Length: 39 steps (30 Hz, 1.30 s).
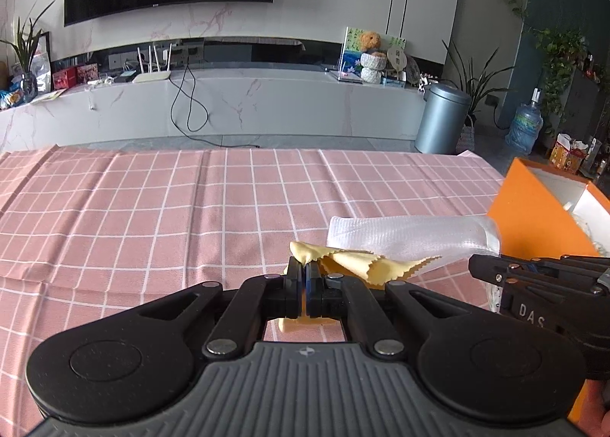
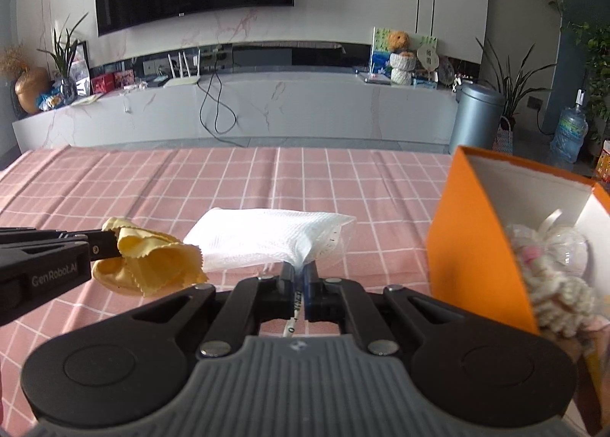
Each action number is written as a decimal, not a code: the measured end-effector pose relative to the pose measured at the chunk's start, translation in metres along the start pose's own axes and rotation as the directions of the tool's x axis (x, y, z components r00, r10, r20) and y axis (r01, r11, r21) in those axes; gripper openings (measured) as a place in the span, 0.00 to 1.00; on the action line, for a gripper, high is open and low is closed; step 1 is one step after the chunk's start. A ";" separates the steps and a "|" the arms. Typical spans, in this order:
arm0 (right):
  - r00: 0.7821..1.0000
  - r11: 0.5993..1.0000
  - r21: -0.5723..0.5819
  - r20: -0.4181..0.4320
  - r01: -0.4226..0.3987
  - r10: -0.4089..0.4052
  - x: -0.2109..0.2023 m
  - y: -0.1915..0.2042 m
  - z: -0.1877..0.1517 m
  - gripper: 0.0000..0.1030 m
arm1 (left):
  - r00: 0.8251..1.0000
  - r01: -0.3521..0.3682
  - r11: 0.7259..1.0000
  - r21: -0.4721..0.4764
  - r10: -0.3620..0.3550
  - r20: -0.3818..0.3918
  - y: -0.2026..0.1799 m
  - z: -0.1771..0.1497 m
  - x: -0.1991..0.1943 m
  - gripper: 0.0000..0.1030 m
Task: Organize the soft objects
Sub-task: 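Lift the cloth and mesh bag with both tools and carry them over the box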
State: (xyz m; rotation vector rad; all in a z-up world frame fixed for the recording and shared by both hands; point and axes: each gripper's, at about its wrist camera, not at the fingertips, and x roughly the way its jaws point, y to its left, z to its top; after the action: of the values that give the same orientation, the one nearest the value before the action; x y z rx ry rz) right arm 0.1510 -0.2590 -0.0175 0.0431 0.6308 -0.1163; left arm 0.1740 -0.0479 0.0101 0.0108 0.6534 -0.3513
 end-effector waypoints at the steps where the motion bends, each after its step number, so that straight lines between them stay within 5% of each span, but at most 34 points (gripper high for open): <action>1: 1.000 1.000 0.001 0.013 -0.002 0.002 -0.009 -0.002 0.000 0.01 | 1.000 0.001 1.000 0.001 -0.001 0.009 -0.002 0.000 -0.006 0.01; 22: 0.975 0.999 0.008 0.217 0.037 -0.038 -0.160 -0.058 -0.012 0.01 | 0.981 0.066 0.993 0.102 -0.084 0.177 -0.069 0.003 -0.101 0.01; 39: 0.942 0.969 0.021 0.232 0.244 -0.242 -0.211 -0.154 -0.021 0.01 | 0.930 0.264 0.937 0.230 -0.310 0.195 -0.169 0.017 -0.104 0.01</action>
State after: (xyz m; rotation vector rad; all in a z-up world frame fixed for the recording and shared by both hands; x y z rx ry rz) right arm -0.0487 -0.3905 0.0894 -0.0567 0.3989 -0.3537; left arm 0.0532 -0.1759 0.1024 0.0661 0.3867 -0.6927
